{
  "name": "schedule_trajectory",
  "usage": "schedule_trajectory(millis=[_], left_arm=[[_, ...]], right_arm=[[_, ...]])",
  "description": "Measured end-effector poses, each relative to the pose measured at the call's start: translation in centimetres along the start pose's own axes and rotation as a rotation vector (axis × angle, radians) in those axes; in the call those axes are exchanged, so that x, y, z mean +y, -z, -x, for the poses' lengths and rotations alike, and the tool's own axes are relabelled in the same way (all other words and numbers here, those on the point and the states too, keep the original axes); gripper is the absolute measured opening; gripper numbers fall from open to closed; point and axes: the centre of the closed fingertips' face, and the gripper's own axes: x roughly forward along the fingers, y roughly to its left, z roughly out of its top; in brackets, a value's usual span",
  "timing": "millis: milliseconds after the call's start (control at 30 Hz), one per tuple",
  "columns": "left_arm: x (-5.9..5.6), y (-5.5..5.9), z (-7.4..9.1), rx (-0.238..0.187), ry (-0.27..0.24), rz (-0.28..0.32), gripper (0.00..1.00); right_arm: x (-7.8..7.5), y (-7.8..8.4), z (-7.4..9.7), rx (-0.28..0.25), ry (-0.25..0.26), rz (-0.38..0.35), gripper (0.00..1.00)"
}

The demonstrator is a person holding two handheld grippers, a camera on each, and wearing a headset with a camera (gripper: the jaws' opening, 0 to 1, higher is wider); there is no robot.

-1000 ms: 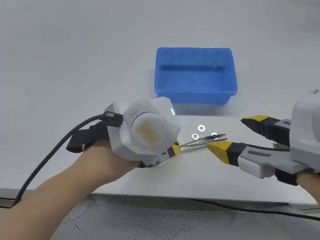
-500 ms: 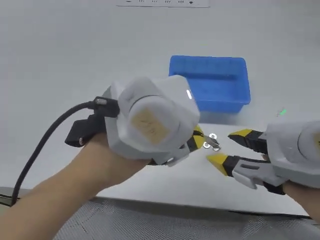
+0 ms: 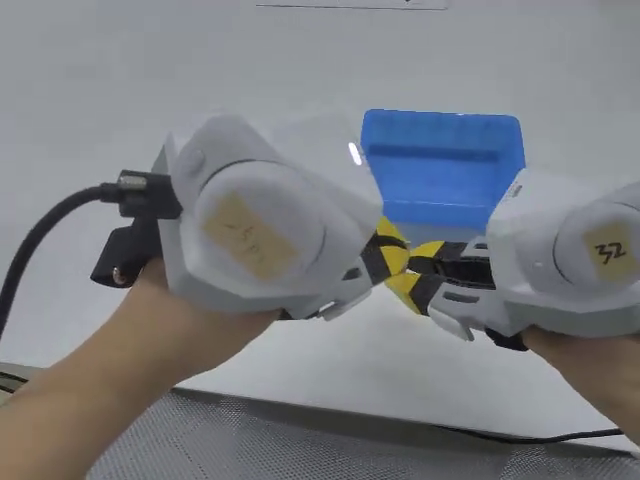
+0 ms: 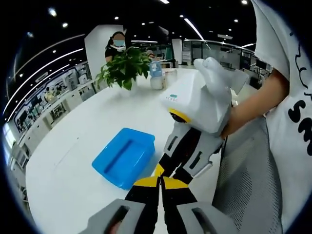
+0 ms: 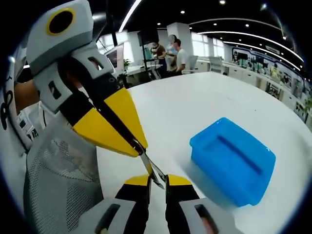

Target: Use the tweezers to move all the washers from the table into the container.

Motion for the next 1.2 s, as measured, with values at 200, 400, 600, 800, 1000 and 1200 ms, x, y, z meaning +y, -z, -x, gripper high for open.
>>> schedule_trajectory(millis=[200,400,600,800,1000,1200], left_arm=[[0.6,0.8,-0.3,0.021,-0.012,0.001,0.00],[0.9,1.1,-0.6,0.030,-0.017,-0.006,0.00],[1.1,1.8,-1.0,0.048,-0.011,-0.011,0.00],[1.5,1.8,-0.9,0.034,-0.012,0.020,0.00],[1.3,1.8,-0.9,0.031,0.001,0.019,0.00],[1.0,1.8,-0.9,0.043,0.004,-0.010,0.00]], right_arm=[[-0.2,0.2,-1.0,0.007,-0.014,0.004,0.08],[-0.3,0.1,-1.4,0.002,-0.025,-0.018,0.08],[-0.6,0.6,-2.1,0.018,-0.028,-0.026,0.09],[-0.7,0.4,-2.1,0.027,-0.023,-0.003,0.09],[-0.4,0.4,-2.5,0.052,-0.029,0.123,0.07],[-0.2,0.4,-2.4,0.053,-0.018,0.146,0.06]])
